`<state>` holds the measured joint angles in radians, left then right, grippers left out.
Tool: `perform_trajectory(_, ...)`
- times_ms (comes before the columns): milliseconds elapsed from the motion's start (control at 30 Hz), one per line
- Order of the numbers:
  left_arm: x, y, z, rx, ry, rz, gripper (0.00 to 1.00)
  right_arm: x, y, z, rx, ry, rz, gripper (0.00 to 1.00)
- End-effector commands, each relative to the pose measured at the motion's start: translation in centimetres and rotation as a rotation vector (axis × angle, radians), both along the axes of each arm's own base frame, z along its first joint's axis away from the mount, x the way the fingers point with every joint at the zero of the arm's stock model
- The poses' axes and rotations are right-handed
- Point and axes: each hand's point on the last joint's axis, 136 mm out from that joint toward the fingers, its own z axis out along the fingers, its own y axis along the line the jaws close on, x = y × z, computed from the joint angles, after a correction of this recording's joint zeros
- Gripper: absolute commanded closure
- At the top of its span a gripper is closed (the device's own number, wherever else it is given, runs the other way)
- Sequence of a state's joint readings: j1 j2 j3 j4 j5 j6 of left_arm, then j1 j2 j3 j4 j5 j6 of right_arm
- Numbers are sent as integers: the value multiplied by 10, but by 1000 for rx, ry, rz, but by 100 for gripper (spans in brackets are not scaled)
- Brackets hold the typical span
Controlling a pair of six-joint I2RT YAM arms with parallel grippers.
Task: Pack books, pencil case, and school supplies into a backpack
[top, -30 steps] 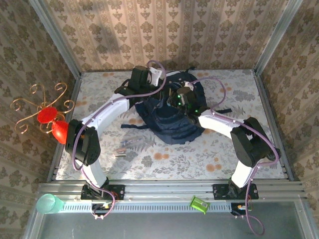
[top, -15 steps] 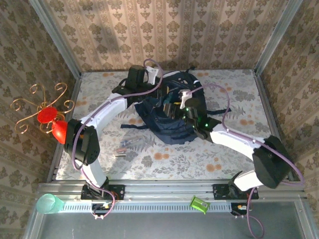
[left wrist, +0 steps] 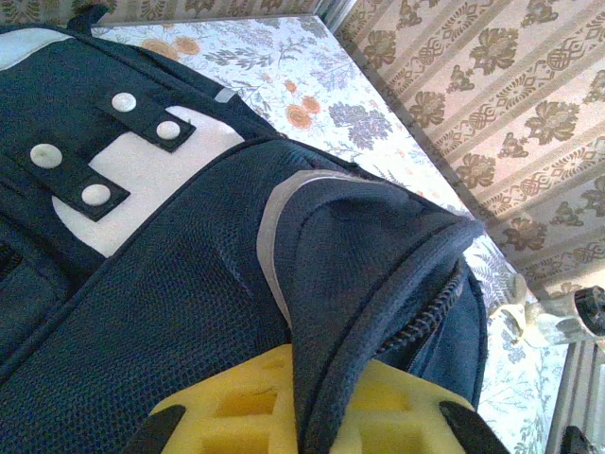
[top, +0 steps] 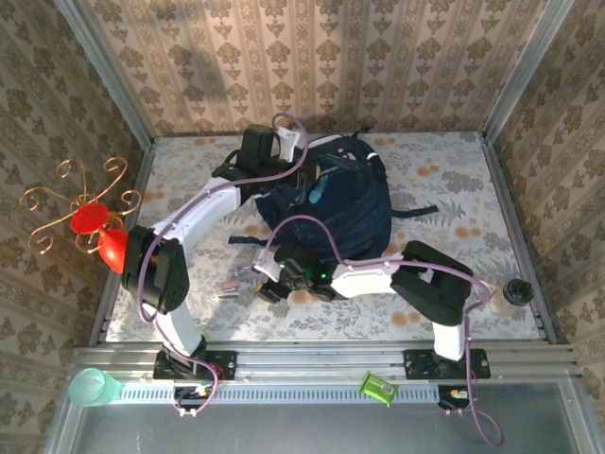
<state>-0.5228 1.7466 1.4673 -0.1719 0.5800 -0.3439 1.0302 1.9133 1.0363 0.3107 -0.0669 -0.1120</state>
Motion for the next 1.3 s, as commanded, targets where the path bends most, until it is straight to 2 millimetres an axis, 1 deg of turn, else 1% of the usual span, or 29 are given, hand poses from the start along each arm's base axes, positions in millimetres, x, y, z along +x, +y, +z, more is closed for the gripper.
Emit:
perform_trajectory(0,6,-5,41,-77,-138,-27,100,27,13,5,-47,-109,48,28)
perform_trajectory(67,4,-4,43,-75,-146,-28,100,38,13,-5,-91,-96,53,24)
perform_trajectory(167,3,-2,45,-68,-161,-23,100,46,13,-15,-115,-59,83,21)
perform_trajectory(200,3,-1,44,-64,-163,-19,100,46,12,-18,-118,-37,100,21)
perform_trajectory(300,3,-1,42,-61,-162,-21,100,39,13,-23,-124,44,179,19)
perform_trajectory(400,3,-1,41,-58,-161,-27,100,32,15,-24,-117,80,233,19)
perform_trajectory(567,2,0,40,-59,-164,-26,100,34,24,-31,-123,104,257,20)
perform_trajectory(700,2,1,40,-68,-161,-20,100,45,29,-40,-140,101,248,26)
perform_trajectory(833,2,-1,43,-77,-162,-21,100,47,30,-46,-167,109,258,33)
perform_trajectory(967,0,1,44,-74,-163,-20,100,44,26,-54,-189,123,256,42)
perform_trajectory(1067,-1,2,44,-72,-170,-17,100,48,18,-56,-206,125,218,49)
perform_trajectory(1167,-2,3,42,-71,-165,-15,100,50,12,-48,-187,117,172,61)
perform_trajectory(1267,-2,3,42,-71,-164,-19,100,47,5,-25,-114,101,127,72)
